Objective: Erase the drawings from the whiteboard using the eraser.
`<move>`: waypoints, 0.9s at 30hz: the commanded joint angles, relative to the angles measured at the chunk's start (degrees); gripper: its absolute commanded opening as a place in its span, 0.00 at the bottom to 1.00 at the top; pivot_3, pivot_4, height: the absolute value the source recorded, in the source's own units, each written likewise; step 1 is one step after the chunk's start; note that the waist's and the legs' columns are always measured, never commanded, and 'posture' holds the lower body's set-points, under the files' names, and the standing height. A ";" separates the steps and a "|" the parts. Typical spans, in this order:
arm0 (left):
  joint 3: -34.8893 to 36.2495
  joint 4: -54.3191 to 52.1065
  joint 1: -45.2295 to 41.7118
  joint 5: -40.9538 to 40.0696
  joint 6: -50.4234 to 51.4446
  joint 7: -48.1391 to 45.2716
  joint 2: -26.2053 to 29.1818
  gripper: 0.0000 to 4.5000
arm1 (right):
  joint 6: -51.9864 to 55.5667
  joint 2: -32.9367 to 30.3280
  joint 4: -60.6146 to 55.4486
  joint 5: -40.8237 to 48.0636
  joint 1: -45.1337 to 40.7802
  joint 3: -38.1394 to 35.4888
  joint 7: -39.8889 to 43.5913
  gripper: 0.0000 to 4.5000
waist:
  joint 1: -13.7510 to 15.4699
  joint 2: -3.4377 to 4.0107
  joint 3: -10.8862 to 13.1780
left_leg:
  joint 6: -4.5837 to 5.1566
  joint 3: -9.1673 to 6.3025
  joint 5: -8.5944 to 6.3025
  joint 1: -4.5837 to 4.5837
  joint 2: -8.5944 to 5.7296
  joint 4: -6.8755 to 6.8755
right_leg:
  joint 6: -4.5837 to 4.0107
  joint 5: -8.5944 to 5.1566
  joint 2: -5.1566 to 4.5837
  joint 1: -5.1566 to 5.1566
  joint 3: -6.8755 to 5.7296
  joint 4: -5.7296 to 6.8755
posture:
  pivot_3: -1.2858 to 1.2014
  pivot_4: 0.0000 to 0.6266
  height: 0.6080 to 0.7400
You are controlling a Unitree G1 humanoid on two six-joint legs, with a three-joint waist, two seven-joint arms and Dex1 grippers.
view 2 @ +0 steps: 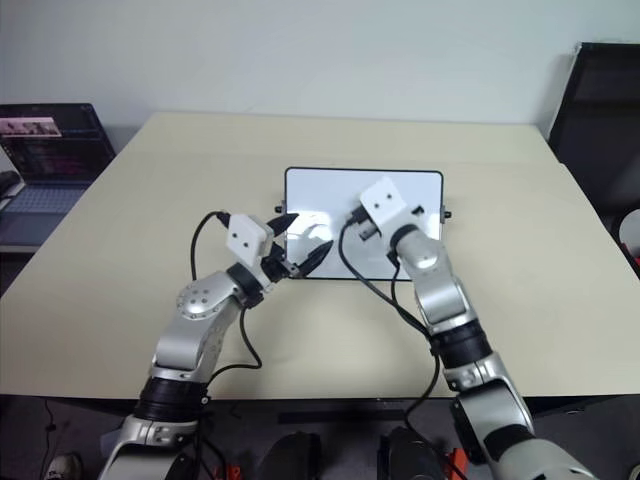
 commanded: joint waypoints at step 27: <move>0.00 -4.49 0.05 -0.63 1.05 1.12 0.12 1.00 | 13.94 -5.40 -14.35 -3.70 15.96 5.52 6.36 0.19 | 0.24 -0.03 -0.08 | 0.02 -0.03 0.05 -0.53 -0.01 0.16 | 0.03 0.01 -0.03 -0.58 0.05 0.15 | 0.52 0.24 1.00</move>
